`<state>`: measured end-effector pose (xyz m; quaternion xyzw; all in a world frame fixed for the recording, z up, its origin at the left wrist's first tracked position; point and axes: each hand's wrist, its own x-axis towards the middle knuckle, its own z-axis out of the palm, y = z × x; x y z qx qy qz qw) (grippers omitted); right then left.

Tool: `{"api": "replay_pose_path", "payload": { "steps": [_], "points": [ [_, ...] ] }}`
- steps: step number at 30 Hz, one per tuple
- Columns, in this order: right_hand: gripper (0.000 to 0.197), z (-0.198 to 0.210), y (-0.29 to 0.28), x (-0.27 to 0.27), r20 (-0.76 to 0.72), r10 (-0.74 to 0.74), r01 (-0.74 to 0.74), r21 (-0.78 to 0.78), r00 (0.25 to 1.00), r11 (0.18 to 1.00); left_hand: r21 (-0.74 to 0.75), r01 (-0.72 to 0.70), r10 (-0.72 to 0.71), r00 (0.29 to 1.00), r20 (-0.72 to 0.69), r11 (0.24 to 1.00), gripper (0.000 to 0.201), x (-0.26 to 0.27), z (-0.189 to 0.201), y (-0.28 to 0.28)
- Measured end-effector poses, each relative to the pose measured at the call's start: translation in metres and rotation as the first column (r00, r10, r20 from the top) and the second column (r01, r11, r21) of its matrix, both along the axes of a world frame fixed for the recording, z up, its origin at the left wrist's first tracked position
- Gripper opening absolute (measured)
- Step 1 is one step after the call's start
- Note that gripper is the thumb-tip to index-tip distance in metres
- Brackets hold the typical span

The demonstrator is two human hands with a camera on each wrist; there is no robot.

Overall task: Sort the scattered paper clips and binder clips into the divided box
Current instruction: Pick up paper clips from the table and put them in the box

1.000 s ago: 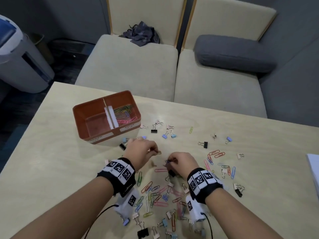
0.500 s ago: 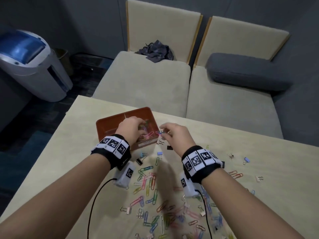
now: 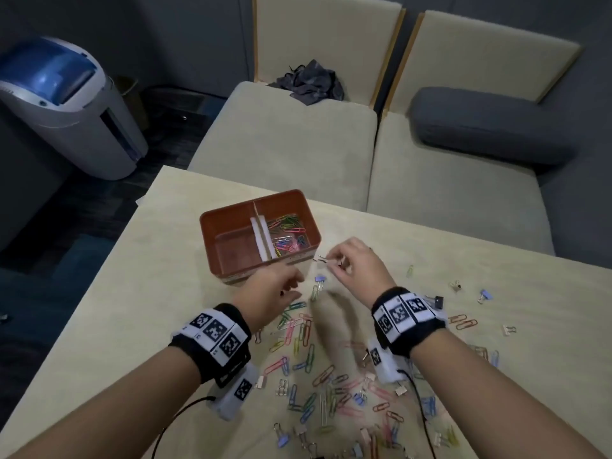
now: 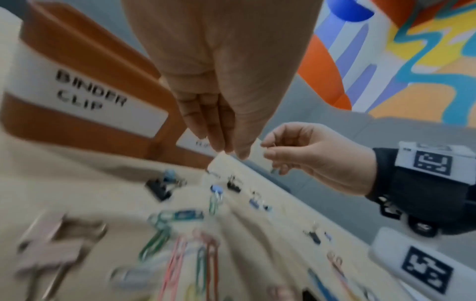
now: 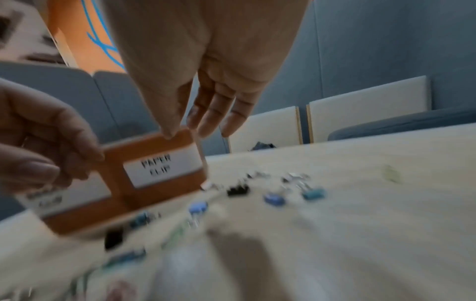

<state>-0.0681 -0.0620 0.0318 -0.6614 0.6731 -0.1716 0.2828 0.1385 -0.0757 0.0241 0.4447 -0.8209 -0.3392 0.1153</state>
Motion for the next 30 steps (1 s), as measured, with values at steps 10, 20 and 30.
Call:
{"api": "replay_pose_path", "payload": {
  "steps": [10, 20, 30],
  "points": [
    [0.028, -0.058, 0.087, -0.021, -0.217, 0.276, -0.141, 0.489, 0.936, 0.861, 0.126, -0.091, 0.047, 0.947, 0.317, 0.988, 0.022, -0.016, -0.060, 0.019],
    [0.017, -0.060, 0.075, -0.018, -0.190, 0.312, -0.159, 0.557, 0.931, 0.815, 0.092, -0.078, 0.029, 0.896, 0.444, 0.993, 0.007, -0.027, -0.068, 0.004],
    [0.023, -0.058, 0.012, 0.008, -0.141, 0.219, -0.163, 0.329, 0.965, 0.930, 0.021, 0.045, -0.049, 0.842, 0.537, 0.999, 0.009, -0.027, -0.068, 0.001]
  ]
}}
